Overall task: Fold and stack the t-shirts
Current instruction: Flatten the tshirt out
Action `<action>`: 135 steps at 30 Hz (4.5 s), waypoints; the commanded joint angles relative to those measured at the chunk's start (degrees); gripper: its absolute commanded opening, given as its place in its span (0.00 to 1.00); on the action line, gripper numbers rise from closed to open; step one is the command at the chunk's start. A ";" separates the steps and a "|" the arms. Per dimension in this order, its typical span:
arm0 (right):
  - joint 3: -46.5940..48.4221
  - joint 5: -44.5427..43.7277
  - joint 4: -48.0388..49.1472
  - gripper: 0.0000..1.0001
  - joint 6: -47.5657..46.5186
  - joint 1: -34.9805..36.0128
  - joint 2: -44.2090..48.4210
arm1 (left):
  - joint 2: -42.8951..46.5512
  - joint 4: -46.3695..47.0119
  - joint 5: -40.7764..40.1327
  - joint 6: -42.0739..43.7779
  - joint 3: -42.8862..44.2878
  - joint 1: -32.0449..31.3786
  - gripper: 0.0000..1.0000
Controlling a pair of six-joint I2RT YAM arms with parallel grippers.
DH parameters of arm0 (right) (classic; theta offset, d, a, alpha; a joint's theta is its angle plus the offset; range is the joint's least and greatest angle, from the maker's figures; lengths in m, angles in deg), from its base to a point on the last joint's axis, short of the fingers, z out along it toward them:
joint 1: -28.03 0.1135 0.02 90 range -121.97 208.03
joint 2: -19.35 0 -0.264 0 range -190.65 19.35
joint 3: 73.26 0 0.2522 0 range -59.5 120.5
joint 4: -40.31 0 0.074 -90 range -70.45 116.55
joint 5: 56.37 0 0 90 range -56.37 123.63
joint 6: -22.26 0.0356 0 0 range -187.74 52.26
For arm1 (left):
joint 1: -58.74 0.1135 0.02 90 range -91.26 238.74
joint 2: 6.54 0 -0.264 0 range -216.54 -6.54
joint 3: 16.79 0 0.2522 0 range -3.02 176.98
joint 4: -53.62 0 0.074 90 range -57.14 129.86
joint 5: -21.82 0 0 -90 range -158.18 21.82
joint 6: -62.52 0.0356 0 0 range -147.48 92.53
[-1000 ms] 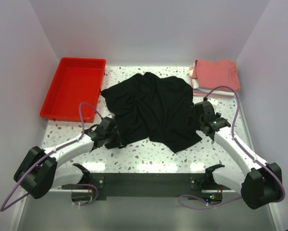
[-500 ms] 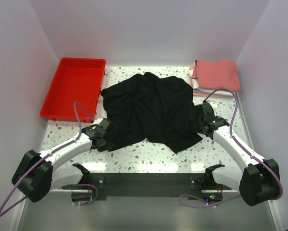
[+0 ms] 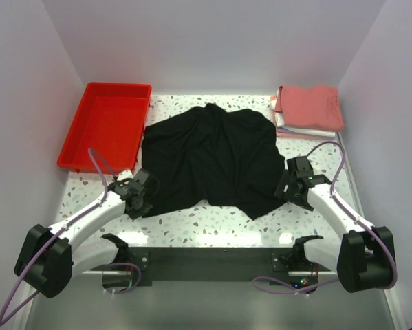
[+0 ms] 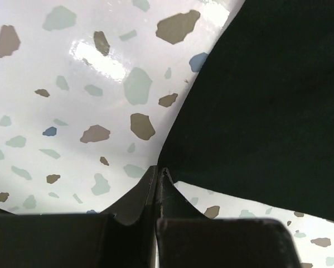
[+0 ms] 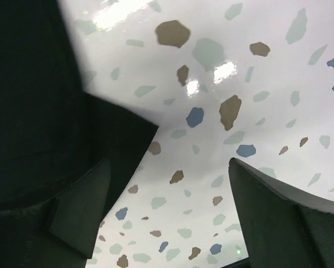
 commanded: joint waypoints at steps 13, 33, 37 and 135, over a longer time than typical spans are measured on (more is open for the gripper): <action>-0.24 9.62 14.75 0.61 2.19 -6.07 -10.87 | 6.51 1.78 -4.05 0.40 1.12 1.07 0.00; 3.96 14.81 -17.47 0.00 5.44 -5.98 21.72 | 13.45 -8.39 -11.78 -11.88 3.85 2.30 0.00; 6.17 19.54 -22.59 0.00 7.90 -6.06 25.94 | 16.88 -12.98 -14.59 -16.20 5.08 2.39 0.00; 70.30 -5.31 19.40 0.00 -29.89 -5.45 11.36 | 18.03 27.00 -6.41 21.50 55.81 2.30 0.00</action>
